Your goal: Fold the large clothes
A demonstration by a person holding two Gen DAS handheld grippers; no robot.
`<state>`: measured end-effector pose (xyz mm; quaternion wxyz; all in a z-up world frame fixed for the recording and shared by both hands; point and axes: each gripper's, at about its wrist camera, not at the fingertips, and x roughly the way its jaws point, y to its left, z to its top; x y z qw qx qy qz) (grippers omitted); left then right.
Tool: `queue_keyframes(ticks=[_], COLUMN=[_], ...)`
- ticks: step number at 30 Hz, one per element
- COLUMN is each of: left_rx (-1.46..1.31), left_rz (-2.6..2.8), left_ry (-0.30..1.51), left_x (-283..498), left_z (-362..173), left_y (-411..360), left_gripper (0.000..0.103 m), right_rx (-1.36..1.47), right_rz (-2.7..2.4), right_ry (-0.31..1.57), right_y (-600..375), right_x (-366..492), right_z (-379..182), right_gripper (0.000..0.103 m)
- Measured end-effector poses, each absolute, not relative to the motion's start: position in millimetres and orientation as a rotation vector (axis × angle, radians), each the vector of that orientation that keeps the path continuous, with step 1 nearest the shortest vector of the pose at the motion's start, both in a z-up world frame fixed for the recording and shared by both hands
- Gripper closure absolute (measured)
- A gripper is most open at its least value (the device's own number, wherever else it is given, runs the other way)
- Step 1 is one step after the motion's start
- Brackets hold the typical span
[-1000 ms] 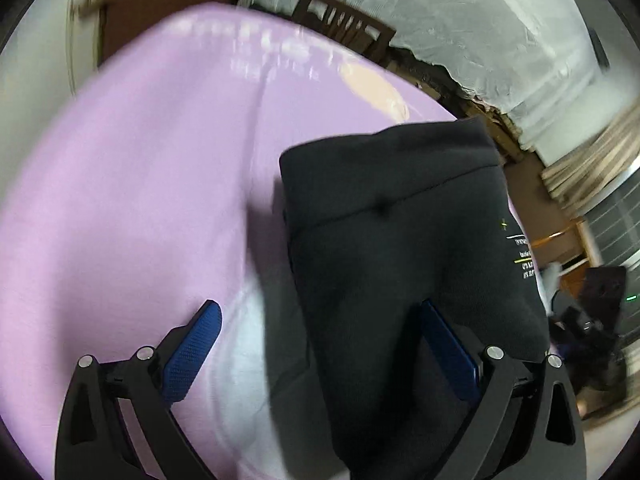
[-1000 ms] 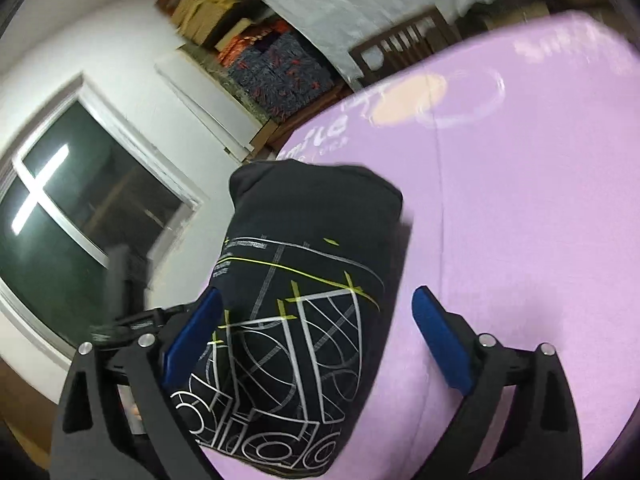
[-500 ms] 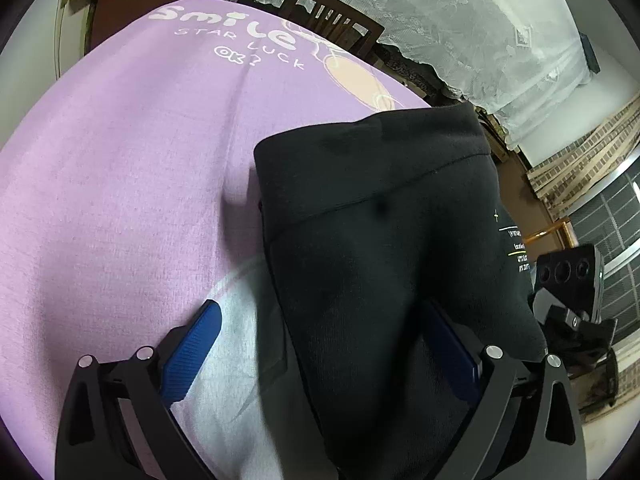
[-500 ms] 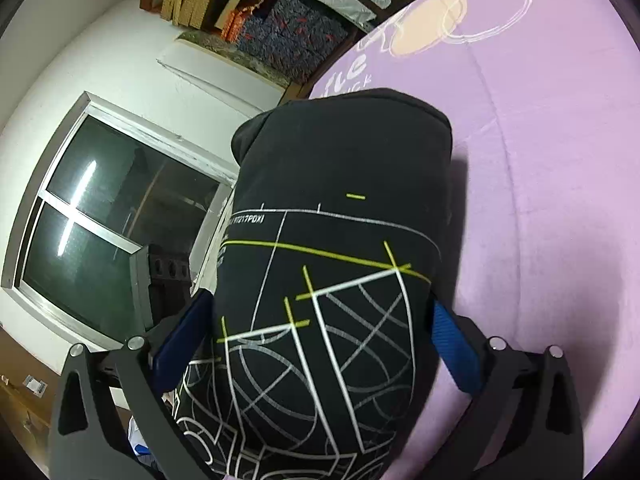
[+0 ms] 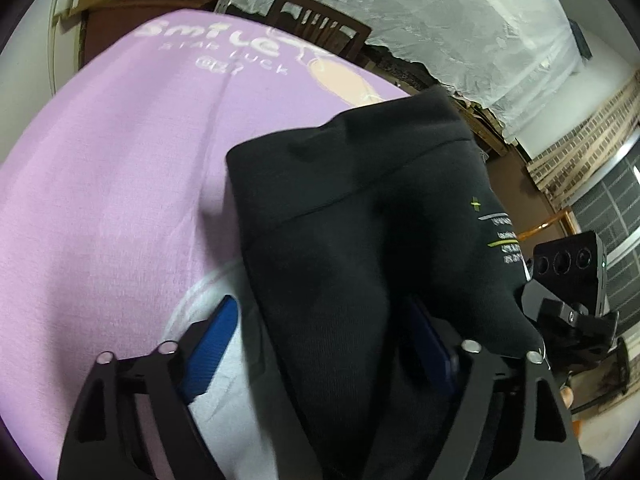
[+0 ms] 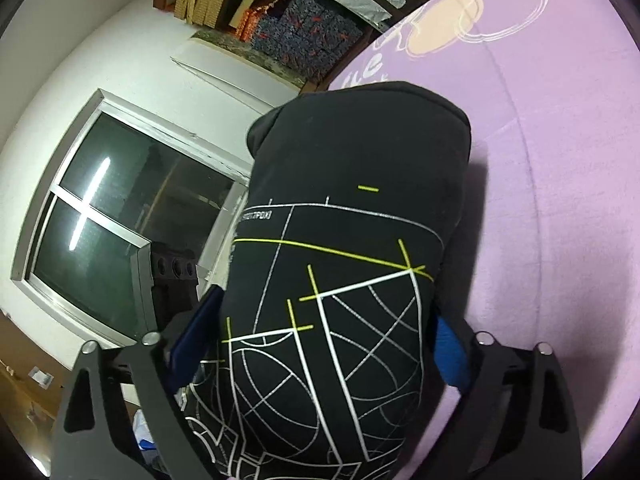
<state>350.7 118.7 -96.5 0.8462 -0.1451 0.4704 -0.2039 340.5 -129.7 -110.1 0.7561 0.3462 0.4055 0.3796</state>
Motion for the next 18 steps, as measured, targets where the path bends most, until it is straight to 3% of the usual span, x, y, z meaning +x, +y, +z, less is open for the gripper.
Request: queue_keyframes(ticks=[3, 5, 8, 13, 15, 18], left_rx=[-0.272, -0.259, -0.249, -0.202, -0.21, -0.197], left_rz=[-0.398, -0.381, -0.362, -0.303, -0.312, -0.308], left_ry=[0.973, 0.962, 0.947, 0.904, 0.902, 0.903], left_x=[344, 339, 328, 306, 297, 286], left_z=[-91, -86, -78, -66, -61, -57], left_y=[112, 109, 101, 87, 84, 79], left_gripper=[0.024, 0.031, 0.051, 0.059, 0.074, 0.075], right_rx=[0.816, 0.863, 0.904, 1.005, 1.02, 0.969], right_rz=[0.869, 0.902, 0.928, 0.969, 0.992, 0.989], right_ry=[0.874, 0.87, 0.869, 0.869, 0.865, 0.851], right_y=[-134, -138, -139, -145, -147, -147], right_x=[336, 336, 333, 327, 321, 305], right_z=[-108, -107, -107, -105, -102, -92], right_gripper=[0.017, 0.017, 0.017, 0.017, 0.017, 0.017])
